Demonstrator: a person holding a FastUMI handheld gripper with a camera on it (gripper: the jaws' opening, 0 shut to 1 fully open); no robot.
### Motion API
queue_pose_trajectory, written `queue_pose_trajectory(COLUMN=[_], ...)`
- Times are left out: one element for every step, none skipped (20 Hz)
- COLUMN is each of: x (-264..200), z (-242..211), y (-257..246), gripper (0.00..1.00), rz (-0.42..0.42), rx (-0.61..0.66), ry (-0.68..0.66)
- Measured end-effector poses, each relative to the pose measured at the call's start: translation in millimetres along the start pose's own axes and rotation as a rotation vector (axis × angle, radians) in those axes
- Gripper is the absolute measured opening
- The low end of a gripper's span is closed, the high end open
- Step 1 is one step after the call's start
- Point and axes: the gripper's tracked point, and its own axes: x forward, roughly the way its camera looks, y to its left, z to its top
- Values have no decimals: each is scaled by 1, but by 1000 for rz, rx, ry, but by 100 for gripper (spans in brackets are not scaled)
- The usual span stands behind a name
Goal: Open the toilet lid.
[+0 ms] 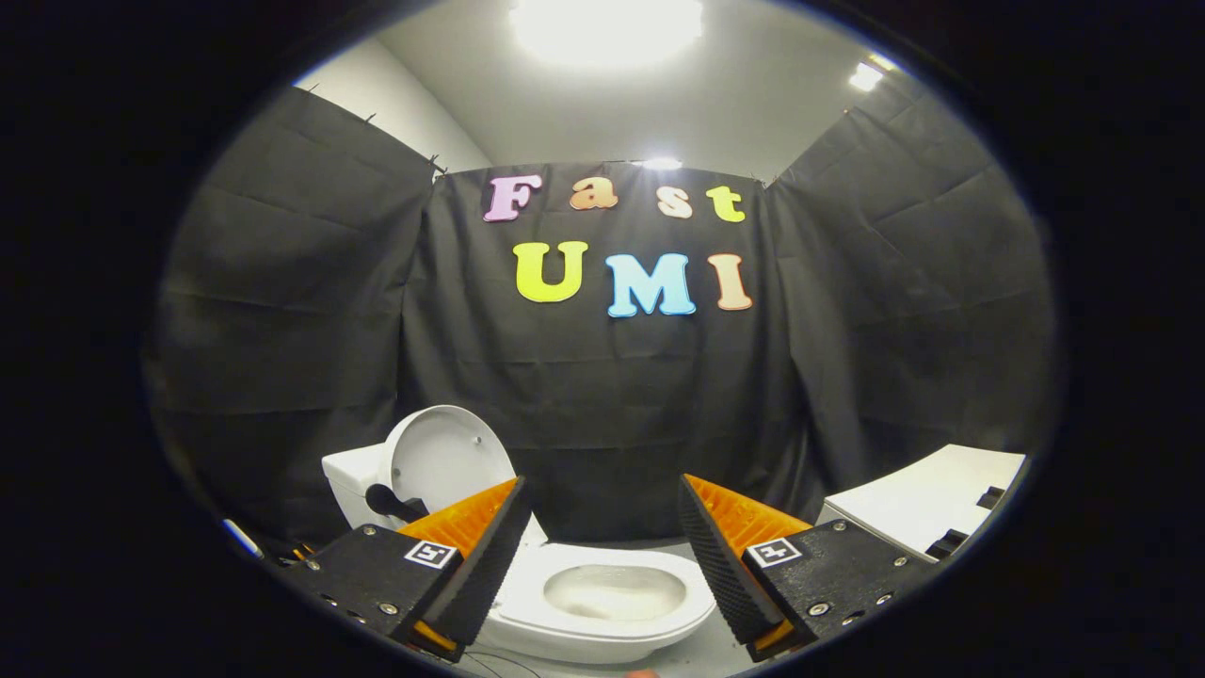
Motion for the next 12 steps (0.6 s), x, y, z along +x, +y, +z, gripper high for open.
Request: queue_pose_trajectory(x=[-3, -5, -6, -8, -11, -12, -14, -16, -20, -21, -20, -22], z=[0, 1, -1, -3, -5, -7, -10, -12, -15, -17, -19, -22], y=[-6, -12, -17, -21, -24, -29, -33, -38, -41, -45, -50, -54], gripper=[96, 96, 96, 96, 96, 96, 96, 96, 96, 96, 96, 96], rz=[-7, -13, -21, -26, -31, -38, -46, -53, -57, -65, -73, -82], rx=[4, 7, 9, 14, 16, 12, 5, 0, -2, -4, -7, -11], ry=[-4, -6, -6, -3, -3, -2, 0, 7, 8, 7, 7, 9])
